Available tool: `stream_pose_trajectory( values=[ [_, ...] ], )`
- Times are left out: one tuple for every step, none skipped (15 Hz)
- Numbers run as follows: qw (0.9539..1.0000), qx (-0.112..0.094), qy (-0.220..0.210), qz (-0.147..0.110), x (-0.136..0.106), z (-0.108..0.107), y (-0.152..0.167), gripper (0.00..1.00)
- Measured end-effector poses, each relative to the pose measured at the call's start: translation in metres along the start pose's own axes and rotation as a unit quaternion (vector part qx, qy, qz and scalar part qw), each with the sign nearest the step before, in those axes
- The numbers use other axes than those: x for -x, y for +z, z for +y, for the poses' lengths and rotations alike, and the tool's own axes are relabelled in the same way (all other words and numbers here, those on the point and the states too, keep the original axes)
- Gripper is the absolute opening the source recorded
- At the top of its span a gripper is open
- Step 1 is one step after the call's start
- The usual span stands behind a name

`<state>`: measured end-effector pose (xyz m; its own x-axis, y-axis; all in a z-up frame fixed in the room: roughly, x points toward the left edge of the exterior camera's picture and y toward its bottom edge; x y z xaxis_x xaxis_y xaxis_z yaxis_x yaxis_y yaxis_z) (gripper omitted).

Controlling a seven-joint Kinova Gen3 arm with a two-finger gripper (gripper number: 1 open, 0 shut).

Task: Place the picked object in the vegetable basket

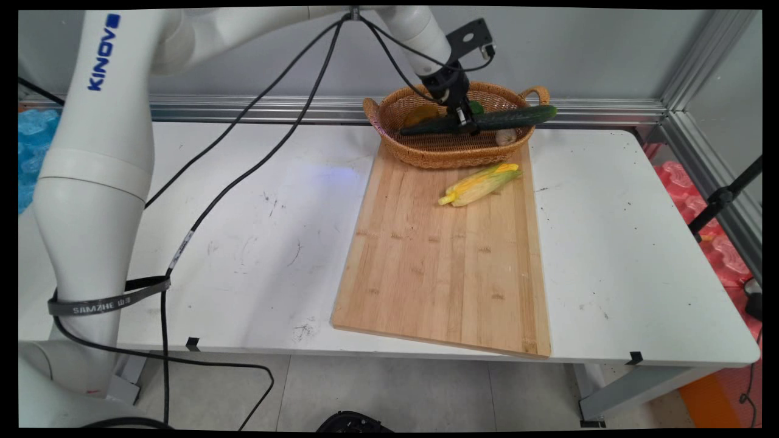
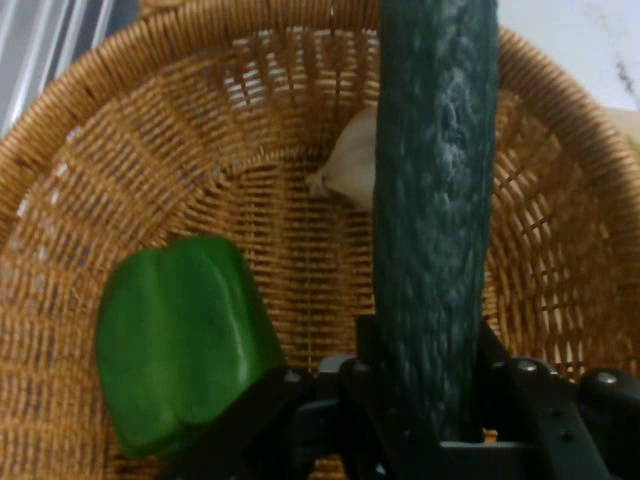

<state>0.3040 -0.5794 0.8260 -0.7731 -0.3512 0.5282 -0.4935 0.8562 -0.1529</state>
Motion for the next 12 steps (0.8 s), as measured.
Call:
stream_pose_trajectory(
  values=[
    [1.0000, 0.003, -0.003, -0.003, 0.003, -0.001, 0.007, 0.00],
    [1.0000, 0.005, -0.005, -0.004, 0.005, -0.002, 0.011, 0.00],
    [0.9999, 0.008, -0.008, -0.006, 0.007, -0.003, 0.017, 0.00],
    [0.9999, 0.010, -0.011, -0.007, 0.009, -0.004, 0.021, 0.00],
    [0.9998, 0.011, -0.013, -0.007, 0.010, -0.004, 0.024, 0.00],
    [0.9998, 0.012, -0.014, -0.008, 0.011, -0.005, 0.026, 0.00],
    [0.9998, 0.014, -0.015, -0.008, 0.012, -0.005, 0.028, 1.00],
    [0.9997, 0.015, -0.016, -0.007, 0.013, -0.005, 0.030, 1.00],
    [0.9997, 0.016, -0.015, -0.006, 0.013, -0.006, 0.030, 1.00],
    [0.9997, 0.017, -0.015, -0.005, 0.014, -0.006, 0.030, 1.00],
    [0.9997, 0.018, -0.014, -0.003, 0.013, -0.006, 0.029, 1.00],
    [0.9997, 0.019, -0.012, -0.001, 0.013, -0.006, 0.026, 1.00]
  ],
)
